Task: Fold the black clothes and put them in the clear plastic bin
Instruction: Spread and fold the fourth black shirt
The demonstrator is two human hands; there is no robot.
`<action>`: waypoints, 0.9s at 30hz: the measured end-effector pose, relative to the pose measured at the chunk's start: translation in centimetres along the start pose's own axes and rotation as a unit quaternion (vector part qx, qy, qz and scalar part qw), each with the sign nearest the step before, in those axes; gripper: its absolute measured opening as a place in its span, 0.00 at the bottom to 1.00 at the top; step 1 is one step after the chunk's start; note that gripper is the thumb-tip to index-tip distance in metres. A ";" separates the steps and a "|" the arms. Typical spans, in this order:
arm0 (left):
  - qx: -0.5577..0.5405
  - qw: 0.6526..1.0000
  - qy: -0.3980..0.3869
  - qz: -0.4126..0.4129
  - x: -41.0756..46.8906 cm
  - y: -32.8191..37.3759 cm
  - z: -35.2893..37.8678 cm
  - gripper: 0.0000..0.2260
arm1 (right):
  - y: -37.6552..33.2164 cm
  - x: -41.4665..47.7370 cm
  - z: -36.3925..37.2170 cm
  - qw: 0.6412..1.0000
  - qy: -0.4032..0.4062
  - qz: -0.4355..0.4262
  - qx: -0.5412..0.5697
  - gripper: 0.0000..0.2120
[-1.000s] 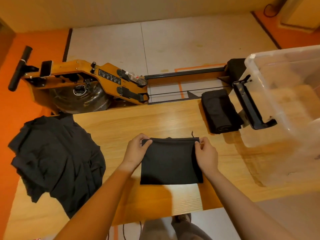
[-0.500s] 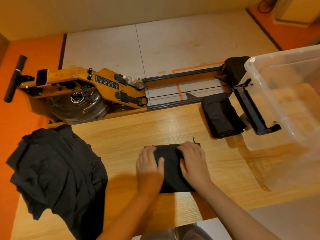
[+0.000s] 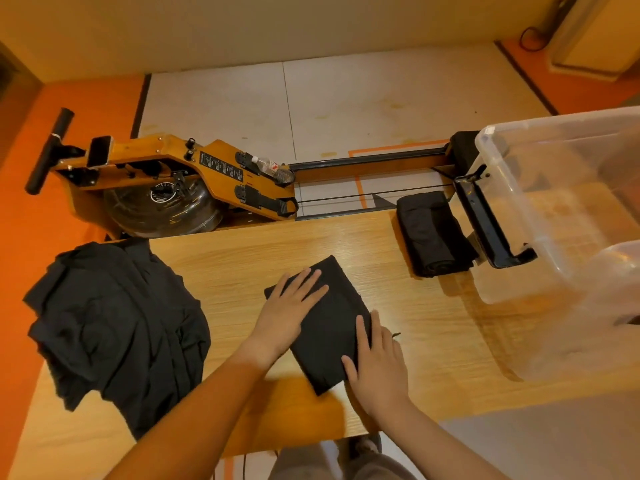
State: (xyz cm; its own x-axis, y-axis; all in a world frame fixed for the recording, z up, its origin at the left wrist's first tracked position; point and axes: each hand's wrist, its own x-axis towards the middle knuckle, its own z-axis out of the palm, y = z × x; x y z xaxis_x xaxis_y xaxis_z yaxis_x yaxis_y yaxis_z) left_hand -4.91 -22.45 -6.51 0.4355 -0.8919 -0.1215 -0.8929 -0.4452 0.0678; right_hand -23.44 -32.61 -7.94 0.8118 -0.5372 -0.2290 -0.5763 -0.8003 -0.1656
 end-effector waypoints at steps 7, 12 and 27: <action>-0.181 0.954 0.025 -0.239 -4.7 8.0 2.5 0.24 | 1.2 4.9 -1.3 0.964 0.068 -0.255 -0.035 0.27; -0.105 0.962 -0.030 -0.251 -5.4 7.1 3.6 0.30 | 3.4 5.2 -0.1 0.968 0.005 -0.245 -0.059 0.28; -0.038 0.996 -0.023 -0.072 -7.4 5.6 4.0 0.30 | 2.3 2.3 0.5 0.958 0.011 -0.284 -0.048 0.32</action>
State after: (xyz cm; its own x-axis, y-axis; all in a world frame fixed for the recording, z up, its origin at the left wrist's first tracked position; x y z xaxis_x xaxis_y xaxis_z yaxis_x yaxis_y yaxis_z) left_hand -13.64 -17.99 -9.18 0.5519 -0.8140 -0.1812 -0.8088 -0.5754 0.1214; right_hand -22.98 -35.56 -9.28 0.9941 -0.0129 -0.1077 -0.0310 -0.9853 -0.1680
